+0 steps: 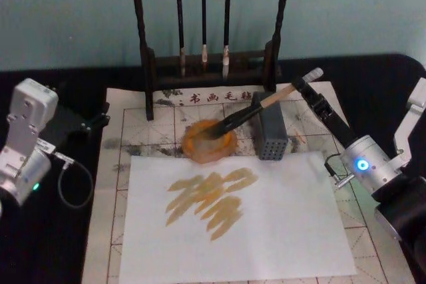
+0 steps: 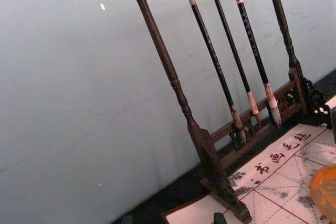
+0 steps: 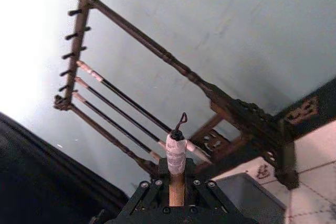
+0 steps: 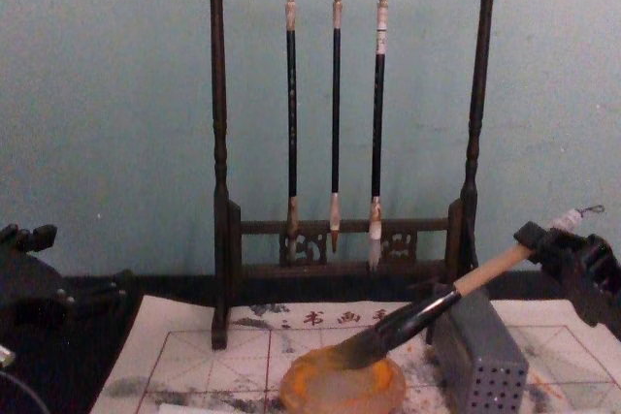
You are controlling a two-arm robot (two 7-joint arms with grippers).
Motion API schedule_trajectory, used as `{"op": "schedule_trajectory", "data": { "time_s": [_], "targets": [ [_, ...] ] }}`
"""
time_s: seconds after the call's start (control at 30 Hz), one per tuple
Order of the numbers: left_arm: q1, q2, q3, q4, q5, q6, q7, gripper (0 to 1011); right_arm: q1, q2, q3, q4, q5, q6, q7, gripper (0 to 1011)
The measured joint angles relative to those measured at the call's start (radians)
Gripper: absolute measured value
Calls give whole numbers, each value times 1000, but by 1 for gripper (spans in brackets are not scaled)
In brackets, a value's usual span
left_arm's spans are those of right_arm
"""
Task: Pick up the brush from the inkstone, write on the paper, then place the brush back to its original position.
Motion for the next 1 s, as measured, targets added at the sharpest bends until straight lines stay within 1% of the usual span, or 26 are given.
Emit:
{"op": "schedule_trajectory", "data": {
  "time_s": [0.1,0.27,0.37,0.43,0.5,0.6,0.7,0.8,0.83,1.0],
  "targets": [
    [0,0,0,0,0,0,0,1001,-9,10,-5,-27,12,1,9,175],
    [0,0,0,0,0,0,0,1001,-18,24,-18,-61,14,1,18,175],
    [0,0,0,0,0,0,0,1001,-24,37,-34,-86,12,1,27,175],
    [0,0,0,0,0,0,0,1001,-28,53,-53,-111,5,4,40,175],
    [0,0,0,0,0,0,0,1001,-30,57,-58,-117,4,5,43,175],
    [0,0,0,0,0,0,0,1001,-33,71,-78,-139,-3,10,56,175],
    [0,0,0,0,0,0,0,1001,-33,89,-102,-160,-16,12,71,175],
    [0,0,0,0,0,0,0,1001,-34,101,-117,-173,-26,12,81,175],
    [0,0,0,0,0,0,0,1001,-35,111,-126,-183,-31,12,88,175],
    [0,0,0,0,0,0,0,1001,-38,137,-147,-206,-36,17,105,175]
  ]
}}
